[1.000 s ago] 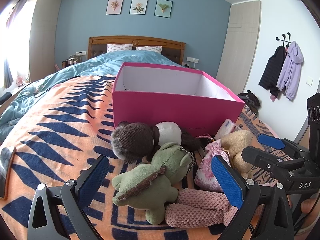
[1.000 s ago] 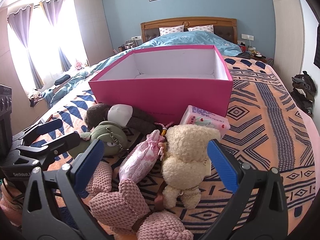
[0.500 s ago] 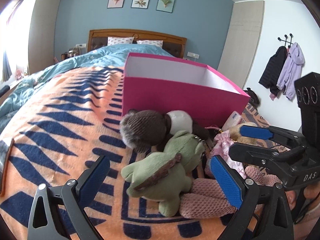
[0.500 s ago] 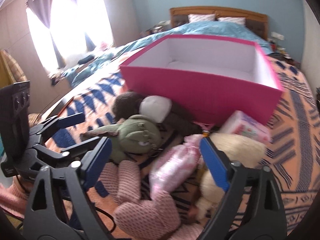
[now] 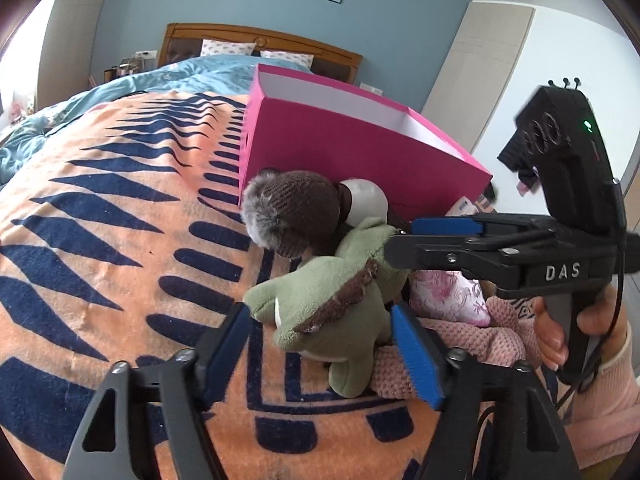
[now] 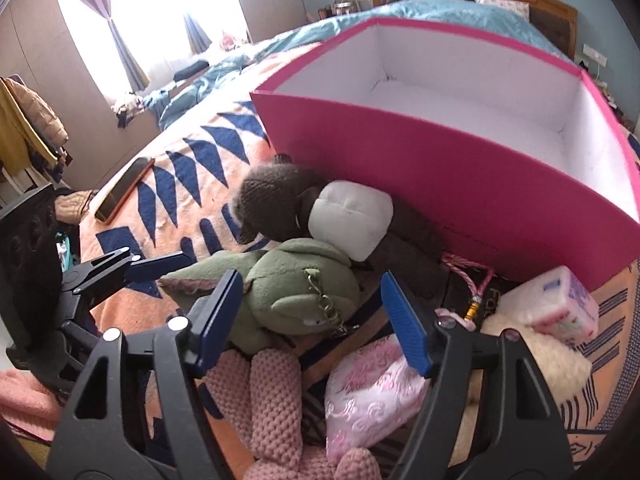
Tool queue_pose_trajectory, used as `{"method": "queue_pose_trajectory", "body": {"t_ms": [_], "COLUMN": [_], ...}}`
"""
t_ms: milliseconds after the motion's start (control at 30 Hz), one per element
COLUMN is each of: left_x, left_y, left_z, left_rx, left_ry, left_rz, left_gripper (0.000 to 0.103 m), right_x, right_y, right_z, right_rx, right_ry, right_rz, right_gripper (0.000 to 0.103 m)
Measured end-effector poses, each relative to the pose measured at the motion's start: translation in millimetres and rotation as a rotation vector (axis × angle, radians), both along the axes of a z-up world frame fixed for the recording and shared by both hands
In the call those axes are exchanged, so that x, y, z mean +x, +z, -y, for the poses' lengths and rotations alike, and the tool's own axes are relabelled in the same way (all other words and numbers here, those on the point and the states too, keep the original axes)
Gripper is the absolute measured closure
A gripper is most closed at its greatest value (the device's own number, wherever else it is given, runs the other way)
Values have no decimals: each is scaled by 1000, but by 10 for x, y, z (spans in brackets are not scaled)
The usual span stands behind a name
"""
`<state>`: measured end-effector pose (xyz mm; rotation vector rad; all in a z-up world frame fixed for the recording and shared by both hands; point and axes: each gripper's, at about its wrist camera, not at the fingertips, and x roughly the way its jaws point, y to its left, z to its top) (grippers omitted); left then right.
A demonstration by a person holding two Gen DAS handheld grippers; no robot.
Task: Organize objects
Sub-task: 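Lower the right gripper onto the green frog plush and close on it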
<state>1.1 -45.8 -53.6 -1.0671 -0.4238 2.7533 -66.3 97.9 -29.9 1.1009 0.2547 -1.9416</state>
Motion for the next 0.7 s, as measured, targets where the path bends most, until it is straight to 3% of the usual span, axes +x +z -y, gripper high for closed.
{"method": "queue_pose_trajectory", "body": {"t_ms": [100,400,567,700], "left_x": [-28,-52,11,-2], "left_y": [-35,1,191,370], "left_z": [-11,8,58,14], "left_rx": [0,27,30,-20], "left_ry": [-10,-27,-36,-49], "left_rz": [14,7,-56,-105], "left_gripper": [46,49,51,51], "right_x": [-32,10,155,251], "right_y": [-73,-62,58,233], "right_z": [49,58,-27,-115], "right_rx": [21,11,-46,-96], "right_ry": [28,43,33,21], "right_rz": [39,53,25,-11], "right_gripper": [42,43,44,44]}}
